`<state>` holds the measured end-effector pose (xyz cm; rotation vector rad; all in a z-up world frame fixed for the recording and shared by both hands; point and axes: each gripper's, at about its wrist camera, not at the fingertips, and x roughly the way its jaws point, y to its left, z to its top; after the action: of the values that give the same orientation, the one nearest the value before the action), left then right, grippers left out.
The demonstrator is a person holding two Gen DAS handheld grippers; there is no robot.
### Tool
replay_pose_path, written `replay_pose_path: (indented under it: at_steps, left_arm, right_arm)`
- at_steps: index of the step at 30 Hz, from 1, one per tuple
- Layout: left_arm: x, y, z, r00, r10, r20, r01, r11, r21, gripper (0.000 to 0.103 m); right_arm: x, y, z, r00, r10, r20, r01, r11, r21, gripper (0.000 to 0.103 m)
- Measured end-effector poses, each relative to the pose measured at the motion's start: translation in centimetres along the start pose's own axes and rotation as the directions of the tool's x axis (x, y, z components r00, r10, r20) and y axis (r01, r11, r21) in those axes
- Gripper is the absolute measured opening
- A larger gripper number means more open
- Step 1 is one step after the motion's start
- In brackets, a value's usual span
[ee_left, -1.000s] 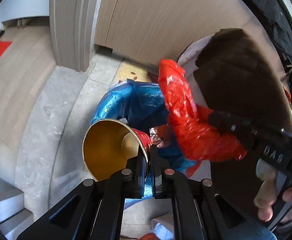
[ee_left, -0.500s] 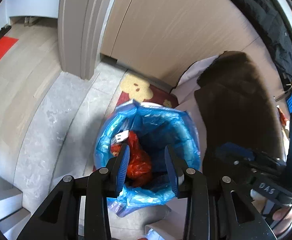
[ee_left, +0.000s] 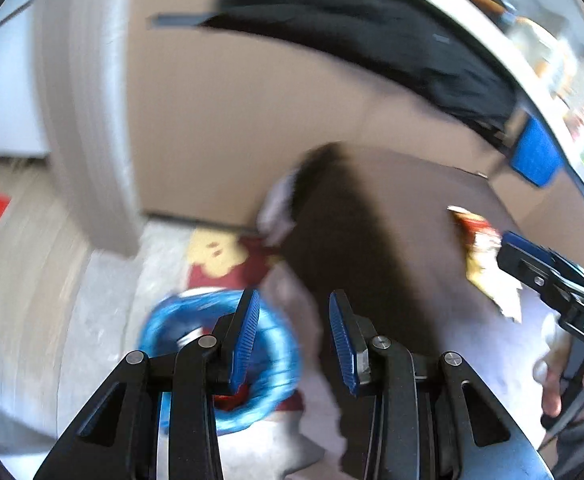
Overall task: Collect trash
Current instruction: 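Move both tools back over the table toward the remaining wrappers, then grasp the red snack packet with the left tool while the right tool reaches the clear wrapper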
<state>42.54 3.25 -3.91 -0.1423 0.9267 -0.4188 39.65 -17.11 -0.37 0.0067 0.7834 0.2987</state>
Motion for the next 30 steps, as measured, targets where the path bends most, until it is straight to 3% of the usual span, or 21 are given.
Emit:
replay_pose_path:
  at_steps: [3,8,10,14,17,20,22,23,25,28,30]
  left_arm:
    - [1.2,-5.6,0.7,0.998,-0.056,-0.006,0.056,0.994,0.089,0.038]
    - [5.2,-15.6,2.1,0.989,-0.137,-0.048,0.145,0.96,0.238,0.038]
    - [7.6,-18.7,3.2,0.981,-0.169,-0.092,0.185,0.958,0.218,0.038]
    - [12.2,-22.9,5.9,0.963,-0.22,-0.155,0.234,0.969,0.077,0.04]
    - [15.5,-24.9,8.0,0.965,-0.188,-0.181,0.19,0.982,-0.003,0.041]
    - [18.1,-25.8,8.7,0.974,-0.09,-0.209,0.083,0.996,-0.044,0.043]
    - [19.1,-26.2,8.6,0.977,-0.013,-0.212,0.008,1.0,-0.021,0.05]
    - [19.5,-26.4,8.5,0.977,0.017,-0.214,-0.016,1.0,0.002,0.06]
    - [20.3,-26.8,8.0,0.968,0.086,-0.235,-0.071,0.995,0.071,0.072]
    - [21.3,-26.3,7.5,0.954,0.191,-0.23,-0.166,0.978,0.123,0.072]
    - [21.2,-25.5,7.5,0.961,0.194,-0.198,-0.175,0.978,0.112,0.074]
  right_arm:
    - [-2.8,-4.8,-0.5,0.999,-0.038,0.013,0.038,0.999,0.003,0.054]
    - [-5.7,-12.9,-3.3,0.989,-0.143,-0.033,0.143,0.99,0.002,0.054]
    - [-6.7,-16.1,-4.5,0.982,-0.182,-0.047,0.183,0.983,0.025,0.054]
    - [-8.6,-22.3,-6.6,0.976,-0.211,-0.057,0.217,0.968,0.125,0.054]
    - [-9.5,-25.6,-7.5,0.976,-0.211,-0.045,0.216,0.958,0.189,0.054]
    - [-10.0,-27.1,-8.5,0.978,-0.205,-0.04,0.209,0.954,0.214,0.054]
    - [-9.9,-27.5,-9.2,0.978,-0.203,-0.038,0.206,0.952,0.226,0.054]
    - [-9.9,-28.0,-9.4,0.979,-0.199,-0.037,0.202,0.951,0.232,0.054]
    - [-9.8,-28.7,-9.8,0.981,-0.189,-0.035,0.192,0.953,0.232,0.054]
    - [-9.6,-28.9,-10.0,0.978,-0.204,-0.035,0.207,0.957,0.203,0.054]
    - [-9.7,-29.0,-10.1,0.978,-0.206,-0.032,0.208,0.96,0.187,0.054]
